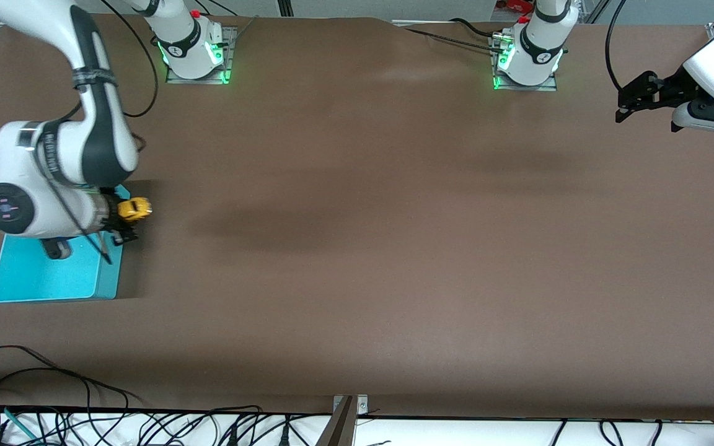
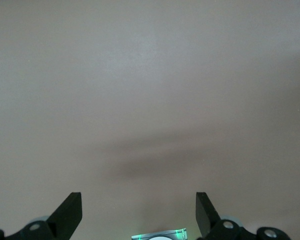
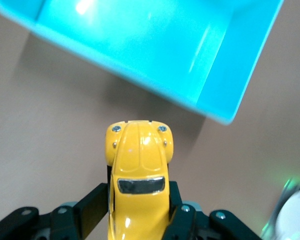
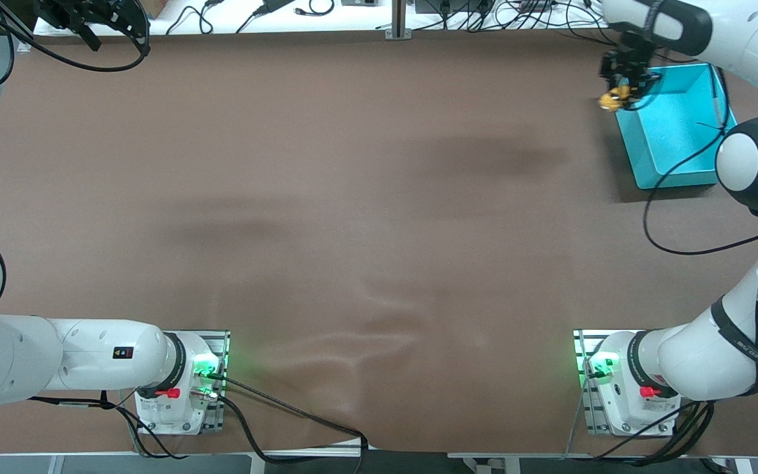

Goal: Wind up and store yellow beetle car
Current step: 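Carry the car with the right gripper into the teal box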

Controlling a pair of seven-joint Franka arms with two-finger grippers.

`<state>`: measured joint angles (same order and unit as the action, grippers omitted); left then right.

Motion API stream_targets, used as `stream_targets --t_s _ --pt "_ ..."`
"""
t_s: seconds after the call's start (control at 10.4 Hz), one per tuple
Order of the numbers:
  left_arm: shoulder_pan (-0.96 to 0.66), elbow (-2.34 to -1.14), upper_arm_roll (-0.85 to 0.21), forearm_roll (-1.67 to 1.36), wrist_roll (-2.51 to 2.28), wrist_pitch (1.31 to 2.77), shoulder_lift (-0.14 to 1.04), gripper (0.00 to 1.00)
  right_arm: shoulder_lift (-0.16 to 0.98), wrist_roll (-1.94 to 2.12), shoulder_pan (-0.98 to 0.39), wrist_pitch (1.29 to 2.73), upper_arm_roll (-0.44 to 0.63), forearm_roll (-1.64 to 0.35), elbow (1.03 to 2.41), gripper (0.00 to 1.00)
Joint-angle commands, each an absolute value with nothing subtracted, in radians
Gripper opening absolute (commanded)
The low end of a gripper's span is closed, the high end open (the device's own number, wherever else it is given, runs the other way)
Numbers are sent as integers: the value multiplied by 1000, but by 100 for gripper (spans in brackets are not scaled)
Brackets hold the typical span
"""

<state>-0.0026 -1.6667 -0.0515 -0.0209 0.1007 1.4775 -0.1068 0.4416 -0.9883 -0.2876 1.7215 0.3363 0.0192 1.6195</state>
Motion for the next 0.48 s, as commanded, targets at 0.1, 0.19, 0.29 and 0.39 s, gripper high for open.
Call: stream_targets --t_s 0.1,0.19,0.29,0.39 --pt "-5 -1634 -54 -37 91 1454 -92 100 497 -473 -217 1723 394 29 1632 19" --pt "-5 -1634 -54 -38 91 1454 -92 100 499 -342 -187 1723 394 31 1635 19" --pt "-3 -1634 -54 -38 92 1454 -92 100 500 -213 -149 1741 393 29 1652 19" --pt "-5 -1634 -54 -38 91 1454 -92 100 503 -84 -118 1808 393 29 1696 19"
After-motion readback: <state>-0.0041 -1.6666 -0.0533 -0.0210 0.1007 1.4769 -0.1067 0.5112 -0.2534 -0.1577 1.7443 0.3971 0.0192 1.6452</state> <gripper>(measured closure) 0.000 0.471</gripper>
